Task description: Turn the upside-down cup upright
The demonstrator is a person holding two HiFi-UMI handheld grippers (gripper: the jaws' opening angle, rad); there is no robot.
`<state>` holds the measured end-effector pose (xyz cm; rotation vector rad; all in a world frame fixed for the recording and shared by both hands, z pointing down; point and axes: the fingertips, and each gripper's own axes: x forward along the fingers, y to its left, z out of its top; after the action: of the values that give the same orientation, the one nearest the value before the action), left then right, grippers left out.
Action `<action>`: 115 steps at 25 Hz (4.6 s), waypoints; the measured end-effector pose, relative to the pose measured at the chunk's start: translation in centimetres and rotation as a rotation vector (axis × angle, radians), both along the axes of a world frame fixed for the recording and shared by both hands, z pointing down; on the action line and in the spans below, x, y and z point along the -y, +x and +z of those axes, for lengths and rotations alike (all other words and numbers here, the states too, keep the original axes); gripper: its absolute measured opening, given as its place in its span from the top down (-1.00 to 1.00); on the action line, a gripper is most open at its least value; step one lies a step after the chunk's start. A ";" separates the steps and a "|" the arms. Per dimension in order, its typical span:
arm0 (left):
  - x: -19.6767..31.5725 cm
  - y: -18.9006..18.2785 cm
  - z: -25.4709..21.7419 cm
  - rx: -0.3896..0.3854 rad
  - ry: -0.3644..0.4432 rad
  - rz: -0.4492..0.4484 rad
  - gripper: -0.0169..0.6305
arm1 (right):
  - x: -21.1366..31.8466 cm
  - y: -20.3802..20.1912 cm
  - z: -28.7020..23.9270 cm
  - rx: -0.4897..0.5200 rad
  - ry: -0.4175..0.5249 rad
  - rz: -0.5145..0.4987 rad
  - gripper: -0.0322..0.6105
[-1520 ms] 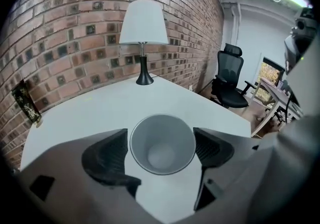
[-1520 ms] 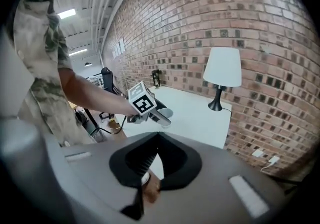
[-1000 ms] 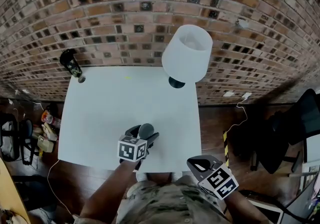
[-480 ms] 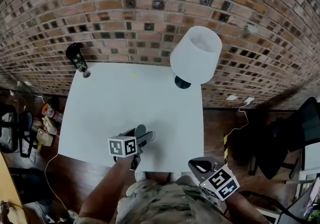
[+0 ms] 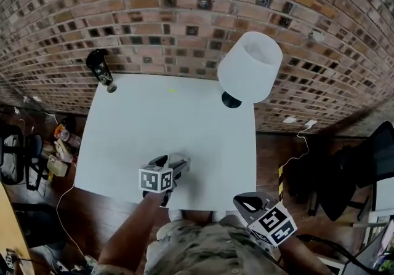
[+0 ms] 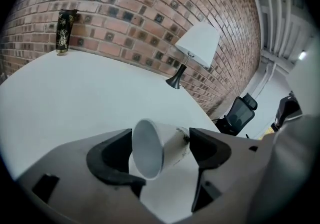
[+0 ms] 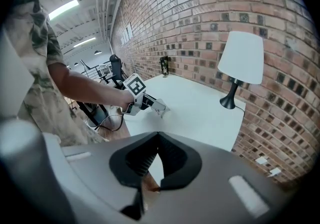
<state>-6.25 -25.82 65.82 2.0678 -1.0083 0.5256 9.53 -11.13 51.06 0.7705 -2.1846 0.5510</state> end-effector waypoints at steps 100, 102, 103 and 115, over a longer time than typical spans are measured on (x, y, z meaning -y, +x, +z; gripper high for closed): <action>-19.4 -2.8 -11.3 0.164 0.420 0.239 -0.26 | -7.6 1.3 -0.6 0.063 0.060 -0.119 0.82; -22.9 -1.0 -13.7 0.158 0.417 0.135 -0.22 | -9.8 3.7 -0.6 0.089 0.065 -0.160 0.82; -24.9 0.2 -15.0 0.159 0.422 0.089 -0.21 | -11.0 5.1 -0.5 0.098 0.063 -0.179 0.82; -44.8 10.1 -23.4 0.150 0.369 -0.054 -0.09 | -22.6 11.5 -3.0 0.220 0.059 -0.298 0.82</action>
<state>3.86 19.03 42.39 2.3401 -1.3273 0.5023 21.04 11.45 48.10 0.4167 -2.4713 0.4363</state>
